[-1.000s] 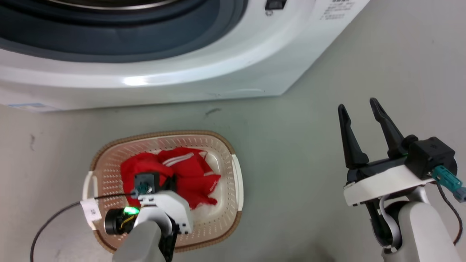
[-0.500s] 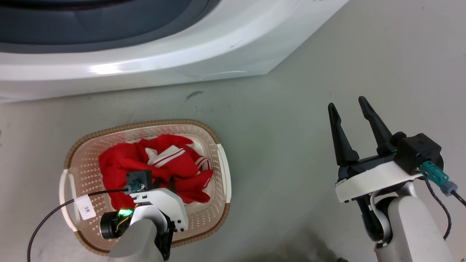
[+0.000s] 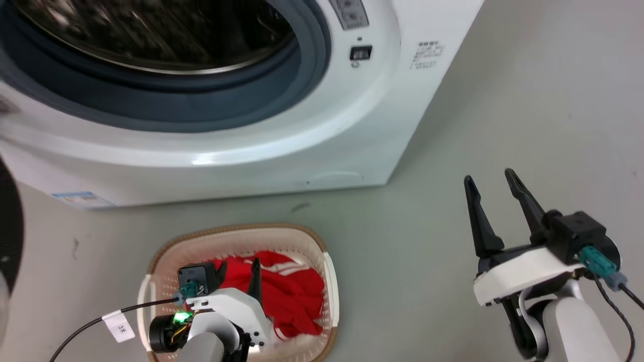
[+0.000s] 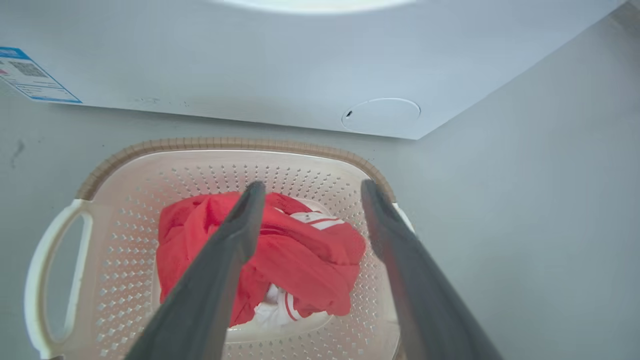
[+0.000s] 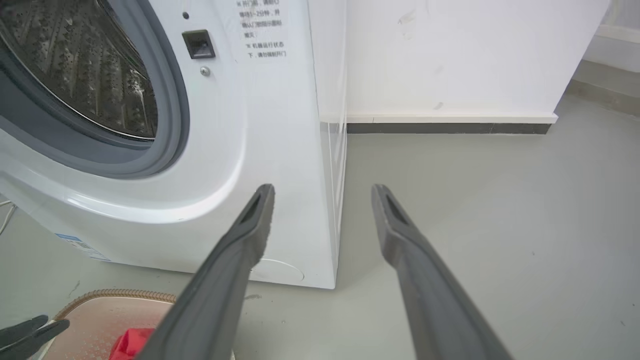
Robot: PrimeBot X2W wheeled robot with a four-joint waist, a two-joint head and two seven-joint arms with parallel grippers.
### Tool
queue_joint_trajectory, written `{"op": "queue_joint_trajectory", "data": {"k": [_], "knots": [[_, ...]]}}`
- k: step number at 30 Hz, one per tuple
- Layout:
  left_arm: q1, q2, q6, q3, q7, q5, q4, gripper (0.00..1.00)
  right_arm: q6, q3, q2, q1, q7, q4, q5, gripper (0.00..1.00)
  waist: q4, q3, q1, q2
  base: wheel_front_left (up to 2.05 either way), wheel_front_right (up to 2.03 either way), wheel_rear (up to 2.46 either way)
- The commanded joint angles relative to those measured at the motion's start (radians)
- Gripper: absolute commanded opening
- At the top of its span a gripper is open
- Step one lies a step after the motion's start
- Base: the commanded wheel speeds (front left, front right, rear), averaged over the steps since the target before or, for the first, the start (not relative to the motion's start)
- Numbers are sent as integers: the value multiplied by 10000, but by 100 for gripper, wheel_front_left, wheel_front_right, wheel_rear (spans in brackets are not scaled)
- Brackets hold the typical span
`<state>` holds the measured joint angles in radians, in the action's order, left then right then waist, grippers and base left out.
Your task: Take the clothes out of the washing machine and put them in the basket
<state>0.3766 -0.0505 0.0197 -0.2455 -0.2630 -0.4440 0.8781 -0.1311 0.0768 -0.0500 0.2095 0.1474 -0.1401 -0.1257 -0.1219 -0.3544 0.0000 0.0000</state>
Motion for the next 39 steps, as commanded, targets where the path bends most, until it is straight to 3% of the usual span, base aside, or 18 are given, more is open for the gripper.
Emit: {"op": "queue_joint_trajectory", "data": {"k": [1, 11, 20, 29, 39], "knots": [[-329, 2, 88, 69, -25, 172, -426, 100, 7, -96, -3, -255, -48, 92, 170, 100, 404, 990, 0, 0, 0, 0, 0], [-1294, 3, 243, 975, -25, 1402, -3779, 100, 7, -571, -3, -1129, -272, 692, 658, 100, 829, 2421, 0, 0, 0, 0, 0], [-2247, -92, 185, 1125, -25, 2917, -6476, 100, 7, -859, -2, -1731, -529, 1202, 829, 100, 1041, 3263, 0, 0, 0, 0, 0], [-3057, -431, 450, 1389, -25, 3406, -7442, 100, 7, -931, -3, -2201, -531, 1511, 775, 100, 1061, 3656, 0, 0, 0, 0, 0], [-3293, -628, 510, 1628, -25, 3207, -7220, 100, 5, -863, -3, -2352, -650, 1539, 655, 100, 956, 3771, 0, 0, 0, 0, 0]]}}
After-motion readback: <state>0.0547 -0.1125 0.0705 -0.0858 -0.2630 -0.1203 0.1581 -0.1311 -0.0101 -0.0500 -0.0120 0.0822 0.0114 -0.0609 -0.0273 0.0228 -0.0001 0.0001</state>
